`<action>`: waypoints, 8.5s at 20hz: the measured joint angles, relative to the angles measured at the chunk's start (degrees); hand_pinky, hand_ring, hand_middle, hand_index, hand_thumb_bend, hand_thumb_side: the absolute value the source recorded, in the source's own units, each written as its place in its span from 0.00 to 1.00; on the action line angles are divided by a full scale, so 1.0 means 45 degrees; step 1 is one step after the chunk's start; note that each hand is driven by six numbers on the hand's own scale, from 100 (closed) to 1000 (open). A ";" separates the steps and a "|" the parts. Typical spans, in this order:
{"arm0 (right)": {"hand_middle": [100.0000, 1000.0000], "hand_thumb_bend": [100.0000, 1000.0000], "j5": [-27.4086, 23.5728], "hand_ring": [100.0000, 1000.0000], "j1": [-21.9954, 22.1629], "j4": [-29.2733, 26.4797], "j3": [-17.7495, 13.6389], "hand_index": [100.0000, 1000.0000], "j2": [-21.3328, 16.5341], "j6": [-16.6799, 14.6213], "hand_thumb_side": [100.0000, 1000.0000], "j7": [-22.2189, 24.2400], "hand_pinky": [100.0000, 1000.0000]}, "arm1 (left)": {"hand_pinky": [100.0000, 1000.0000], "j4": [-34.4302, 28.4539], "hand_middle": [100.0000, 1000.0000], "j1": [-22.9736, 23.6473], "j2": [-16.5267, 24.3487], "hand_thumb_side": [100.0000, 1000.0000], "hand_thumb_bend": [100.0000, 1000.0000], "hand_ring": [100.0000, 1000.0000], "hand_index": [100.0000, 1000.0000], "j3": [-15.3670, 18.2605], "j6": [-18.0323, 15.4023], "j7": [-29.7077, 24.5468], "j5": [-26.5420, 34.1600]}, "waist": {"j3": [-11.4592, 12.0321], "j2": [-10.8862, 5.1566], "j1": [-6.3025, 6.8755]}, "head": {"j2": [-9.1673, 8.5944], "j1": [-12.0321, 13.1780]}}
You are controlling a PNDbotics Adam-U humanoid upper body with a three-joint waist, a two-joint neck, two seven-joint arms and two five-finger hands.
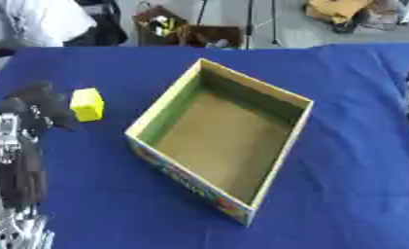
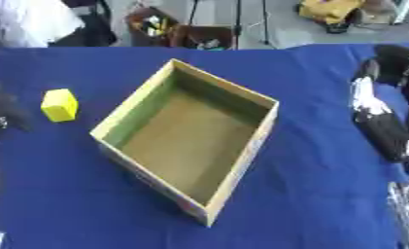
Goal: Pick up objects on the table and place them in the box.
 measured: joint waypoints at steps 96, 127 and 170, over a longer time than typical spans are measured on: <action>0.56 0.00 0.0224 0.63 0.0234 0.0000 0.0399 0.71 -0.0453 -0.0101 0.39 0.0498 0.67 | 0.67 1.1772 0.89 -0.8629 0.8505 0.75 0.50 0.75 1.00 -0.0915 -0.1745 -1.2406 -1.1862 | -0.1643 0.1091 0.0581 | -0.0774 0.0982; 0.55 0.00 0.0236 0.62 0.0343 0.0000 0.0468 0.70 -0.0453 -0.0025 0.38 0.0583 0.68 | 0.66 1.1915 1.00 -0.8641 0.8627 0.68 0.41 0.81 1.00 -0.0690 -0.1372 -1.2520 -1.1718 | -0.1542 0.1127 0.0673 | -0.0773 0.0970; 0.55 0.00 0.0164 0.62 0.0467 0.0000 0.0466 0.71 -0.0340 0.0038 0.38 0.0635 0.68 | 0.00 1.1446 0.29 -0.8744 0.8508 0.33 0.06 0.29 0.44 -0.0804 -0.1514 -0.7620 -1.1670 | -0.1423 0.1069 0.0706 | -0.0708 0.0863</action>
